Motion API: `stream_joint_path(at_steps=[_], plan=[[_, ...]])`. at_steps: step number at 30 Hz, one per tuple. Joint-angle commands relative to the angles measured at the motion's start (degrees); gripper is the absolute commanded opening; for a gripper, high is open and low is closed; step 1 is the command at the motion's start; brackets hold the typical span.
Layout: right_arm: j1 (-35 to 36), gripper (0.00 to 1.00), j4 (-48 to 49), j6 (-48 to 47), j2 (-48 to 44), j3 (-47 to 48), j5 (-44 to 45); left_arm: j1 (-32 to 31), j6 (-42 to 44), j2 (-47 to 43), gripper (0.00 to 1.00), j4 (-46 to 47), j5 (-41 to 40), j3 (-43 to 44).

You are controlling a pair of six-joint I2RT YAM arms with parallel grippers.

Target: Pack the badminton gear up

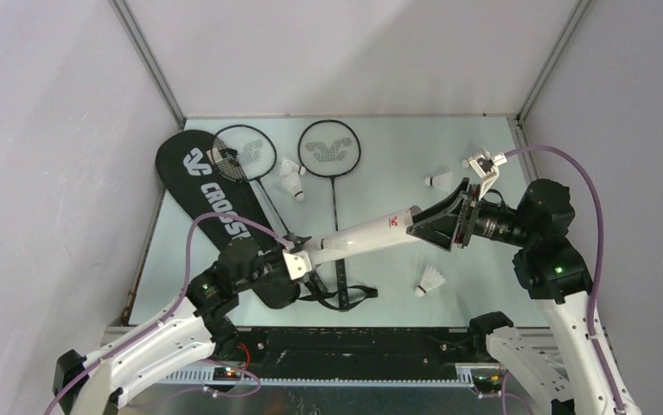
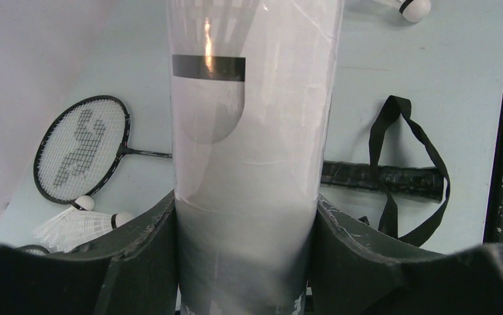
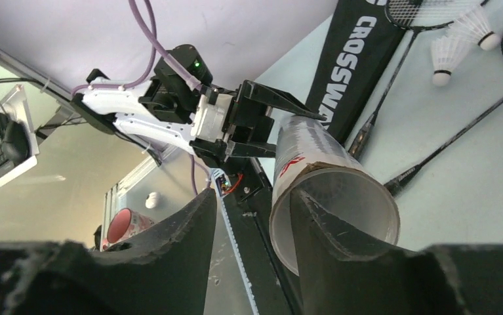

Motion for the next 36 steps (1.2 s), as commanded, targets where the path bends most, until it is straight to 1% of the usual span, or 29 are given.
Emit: stream_joint_path(at_steps=[1,3,5,10,13,14,15,16,17,19,20,22,25,29,31,36], plan=[[2.93,0.46,-6.17,-4.54,0.65,3.11,4.36,-0.21,0.88,-0.51,0.43,4.96,1.27,3.02],[3.27,0.48,-8.5,-6.03,0.43,4.35,5.09,-0.19,0.89,-0.51,0.43,5.0,1.12,2.98],[3.35,0.48,-8.85,-6.3,-0.43,4.67,5.86,-0.24,0.85,-0.46,0.43,5.09,0.95,2.88],[3.8,0.42,-8.65,-5.63,-0.67,4.7,5.17,-0.18,0.87,-0.3,0.43,5.24,1.08,2.98],[5.22,0.34,-8.58,-5.48,-0.02,4.7,5.2,-0.2,0.9,-0.17,0.43,5.11,1.01,3.17],[5.52,0.33,-8.53,-5.54,0.26,4.66,5.38,-0.24,0.89,-0.23,0.43,4.95,0.96,3.23],[6.19,0.29,-8.32,-5.52,0.41,4.7,5.6,-0.24,0.9,-0.23,0.43,4.87,0.88,3.28],[6.49,0.23,-8.18,-5.44,0.7,4.69,5.75,-0.21,0.87,-0.35,0.43,4.76,0.81,3.33],[7.09,0.2,-7.85,-5.42,0.85,4.7,6.13,-0.23,0.85,-0.39,0.43,4.69,0.64,3.37],[7.84,0.05,-7.37,-5.37,0.91,4.67,7.02,-0.24,0.86,-0.6,0.42,4.48,0.51,3.34],[7.97,0.0,-7.26,-4.92,0.8,4.66,7.69,-0.25,0.93,-0.82,0.42,4.46,0.4,3.27],[7.95,0.0,-7.95,-5.85,0.34,5.46,10.11,-0.25,1.07,-1.29,0.41,4.7,-0.31,2.85],[7.16,0.0,-11.81,-8.22,-0.39,7.76,13.59,-0.2,1.34,-2.34,0.39,4.99,-1.64,1.79],[1.71,0.0,-14.83,-9.95,-2.42,11.19,11.88,-0.24,1.5,-4.23,0.37,6.18,-3.99,-0.07],[-4.25,0.0,-15.36,-10.05,-3.48,12.54,9.55,-0.22,1.57,-5.15,0.36,6.61,-5.06,-0.81],[-14.19,0.0,-13.13,-8.5,-4.91,13.06,0.46,-0.24,1.98,-5.73,0.32,6.5,-6.7,-1.41]])
